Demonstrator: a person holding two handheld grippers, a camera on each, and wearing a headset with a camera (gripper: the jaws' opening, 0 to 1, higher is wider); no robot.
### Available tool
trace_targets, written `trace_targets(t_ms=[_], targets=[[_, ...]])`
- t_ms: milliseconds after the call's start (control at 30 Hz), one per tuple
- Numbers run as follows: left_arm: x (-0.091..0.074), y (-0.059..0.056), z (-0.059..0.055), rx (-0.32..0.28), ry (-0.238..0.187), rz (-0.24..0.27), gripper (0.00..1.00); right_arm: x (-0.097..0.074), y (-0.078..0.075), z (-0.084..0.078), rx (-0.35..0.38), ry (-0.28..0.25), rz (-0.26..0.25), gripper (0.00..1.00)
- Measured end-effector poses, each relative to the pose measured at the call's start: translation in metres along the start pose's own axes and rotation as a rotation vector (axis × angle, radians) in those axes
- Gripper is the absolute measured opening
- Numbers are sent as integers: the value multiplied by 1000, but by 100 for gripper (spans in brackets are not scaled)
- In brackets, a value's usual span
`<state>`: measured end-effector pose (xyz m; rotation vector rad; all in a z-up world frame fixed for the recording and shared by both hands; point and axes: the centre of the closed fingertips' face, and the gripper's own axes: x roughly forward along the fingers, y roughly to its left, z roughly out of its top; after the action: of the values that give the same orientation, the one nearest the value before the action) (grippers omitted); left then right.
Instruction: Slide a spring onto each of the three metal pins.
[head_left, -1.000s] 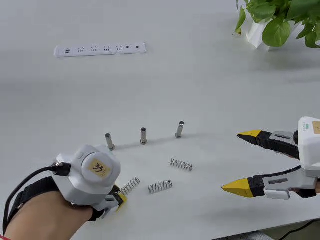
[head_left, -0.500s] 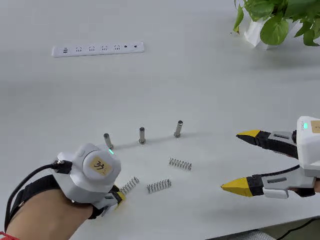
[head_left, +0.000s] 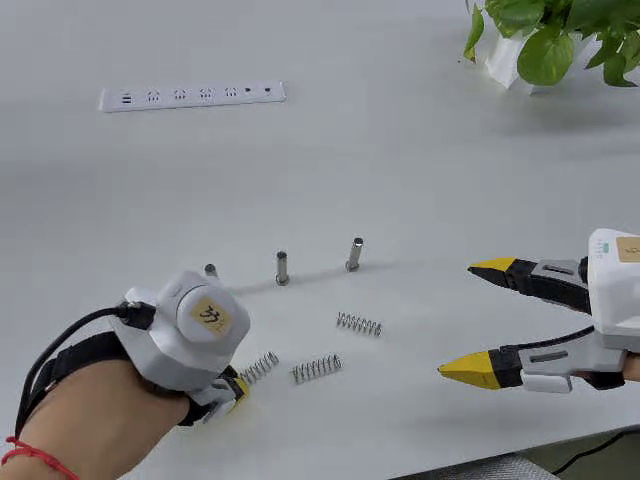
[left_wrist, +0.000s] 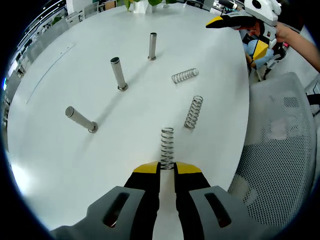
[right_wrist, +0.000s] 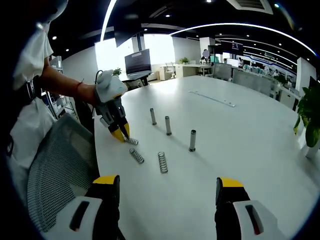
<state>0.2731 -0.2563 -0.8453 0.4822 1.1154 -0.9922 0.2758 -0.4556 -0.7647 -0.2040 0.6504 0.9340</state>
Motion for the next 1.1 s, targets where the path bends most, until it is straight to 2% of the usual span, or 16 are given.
trace_targets(t_ms=[300, 1100], targets=[[-1, -2, -2, -13, -11, -24, 7, 1, 1, -2, 4, 4, 5, 77], [-9, -2, -7, -50, -56, -40, 7, 8, 9, 5, -2, 6, 28, 76]])
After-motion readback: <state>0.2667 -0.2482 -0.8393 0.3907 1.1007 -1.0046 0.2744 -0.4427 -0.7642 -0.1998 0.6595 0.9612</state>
